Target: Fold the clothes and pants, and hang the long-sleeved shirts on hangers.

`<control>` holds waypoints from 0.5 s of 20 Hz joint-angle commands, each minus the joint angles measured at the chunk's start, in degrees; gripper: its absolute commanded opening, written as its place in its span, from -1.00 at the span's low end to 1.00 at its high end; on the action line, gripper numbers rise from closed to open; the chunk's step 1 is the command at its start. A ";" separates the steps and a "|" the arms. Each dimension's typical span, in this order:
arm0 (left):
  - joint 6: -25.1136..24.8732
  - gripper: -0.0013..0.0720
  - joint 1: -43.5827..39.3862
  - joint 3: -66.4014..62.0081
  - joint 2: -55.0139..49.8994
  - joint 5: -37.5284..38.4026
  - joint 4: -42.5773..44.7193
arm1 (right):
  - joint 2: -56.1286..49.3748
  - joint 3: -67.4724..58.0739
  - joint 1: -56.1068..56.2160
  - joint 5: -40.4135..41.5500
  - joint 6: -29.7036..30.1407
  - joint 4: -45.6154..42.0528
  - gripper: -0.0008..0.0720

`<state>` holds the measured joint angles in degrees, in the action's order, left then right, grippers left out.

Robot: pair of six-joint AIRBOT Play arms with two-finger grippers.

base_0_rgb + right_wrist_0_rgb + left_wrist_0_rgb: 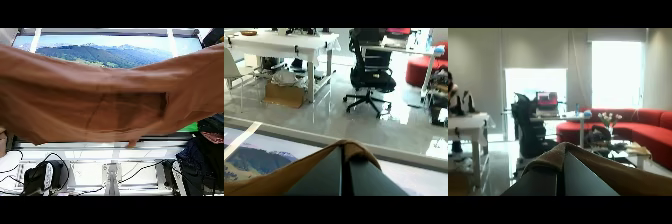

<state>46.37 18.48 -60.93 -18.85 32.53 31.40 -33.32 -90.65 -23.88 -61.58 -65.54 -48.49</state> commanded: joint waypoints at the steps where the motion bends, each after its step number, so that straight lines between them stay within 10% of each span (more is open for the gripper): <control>1: 0.76 -0.93 0.00 1.81 -7.80 1.81 -0.98 | -8.48 0.00 0.00 -0.31 -2.86 1.49 -0.94; 10: -2.62 -0.93 -12.13 1.77 -48.74 -3.76 -4.48 | -42.53 0.00 14.08 -2.40 0.68 5.29 -0.94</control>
<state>46.48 10.61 -59.18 -56.25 32.88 27.57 -66.37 -90.59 -15.49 -66.19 -67.02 -42.28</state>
